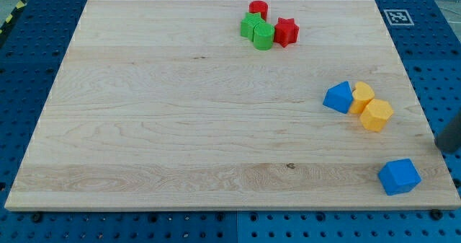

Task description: Place the blue cube below the blue triangle

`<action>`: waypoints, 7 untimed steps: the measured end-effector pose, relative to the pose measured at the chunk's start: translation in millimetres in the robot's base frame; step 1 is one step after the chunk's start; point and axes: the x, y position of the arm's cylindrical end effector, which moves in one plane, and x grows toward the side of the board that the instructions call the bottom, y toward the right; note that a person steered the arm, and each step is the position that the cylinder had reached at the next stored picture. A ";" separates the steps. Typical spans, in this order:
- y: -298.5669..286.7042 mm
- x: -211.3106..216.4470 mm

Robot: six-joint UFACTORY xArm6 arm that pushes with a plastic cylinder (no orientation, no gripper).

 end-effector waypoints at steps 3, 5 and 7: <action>-53.0 53.3; -84.1 24.4; -94.8 10.7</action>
